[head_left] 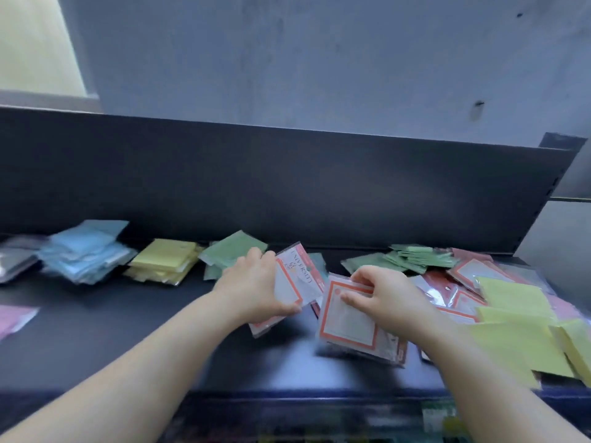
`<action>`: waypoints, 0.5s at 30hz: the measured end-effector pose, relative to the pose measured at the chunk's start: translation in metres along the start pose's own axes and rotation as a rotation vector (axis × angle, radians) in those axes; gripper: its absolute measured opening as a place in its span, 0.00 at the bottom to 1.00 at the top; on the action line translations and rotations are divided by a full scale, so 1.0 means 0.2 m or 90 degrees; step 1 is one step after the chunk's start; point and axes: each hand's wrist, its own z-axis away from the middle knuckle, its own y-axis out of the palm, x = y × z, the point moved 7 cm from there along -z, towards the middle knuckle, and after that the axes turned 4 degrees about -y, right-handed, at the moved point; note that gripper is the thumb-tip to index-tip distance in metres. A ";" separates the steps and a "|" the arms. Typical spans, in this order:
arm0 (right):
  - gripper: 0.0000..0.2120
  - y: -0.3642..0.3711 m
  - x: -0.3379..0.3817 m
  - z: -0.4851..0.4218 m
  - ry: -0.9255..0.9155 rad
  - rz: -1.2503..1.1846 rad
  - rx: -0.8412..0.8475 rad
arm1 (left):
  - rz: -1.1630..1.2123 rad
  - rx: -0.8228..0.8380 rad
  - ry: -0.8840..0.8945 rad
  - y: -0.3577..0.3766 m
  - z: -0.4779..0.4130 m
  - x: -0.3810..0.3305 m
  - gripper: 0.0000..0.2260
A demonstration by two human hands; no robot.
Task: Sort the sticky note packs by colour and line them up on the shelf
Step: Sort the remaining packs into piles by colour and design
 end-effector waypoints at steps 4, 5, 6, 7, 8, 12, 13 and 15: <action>0.12 0.08 0.17 -0.02 -0.097 -0.010 0.008 | 0.050 -0.026 -0.117 -0.02 0.19 0.22 0.34; 0.11 0.11 0.21 -0.02 -0.116 -0.014 0.010 | 0.068 -0.035 -0.149 -0.02 0.24 0.27 0.34; 0.11 0.14 0.25 -0.02 -0.131 -0.021 0.013 | 0.081 -0.042 -0.180 -0.03 0.29 0.32 0.34; 0.11 0.17 0.29 -0.01 -0.143 -0.031 0.014 | 0.089 -0.051 -0.209 -0.02 0.35 0.36 0.35; 0.12 0.20 0.33 -0.01 -0.151 -0.043 0.016 | 0.095 -0.061 -0.236 -0.02 0.40 0.41 0.36; 0.14 0.31 0.52 0.01 -0.196 -0.047 0.022 | 0.135 -0.125 -0.349 -0.05 0.58 0.64 0.43; 0.14 0.34 0.57 0.01 -0.208 -0.043 0.024 | 0.146 -0.141 -0.370 -0.06 0.61 0.70 0.45; 0.15 0.38 0.66 0.01 -0.219 -0.029 0.033 | 0.161 -0.156 -0.400 -0.07 0.66 0.80 0.45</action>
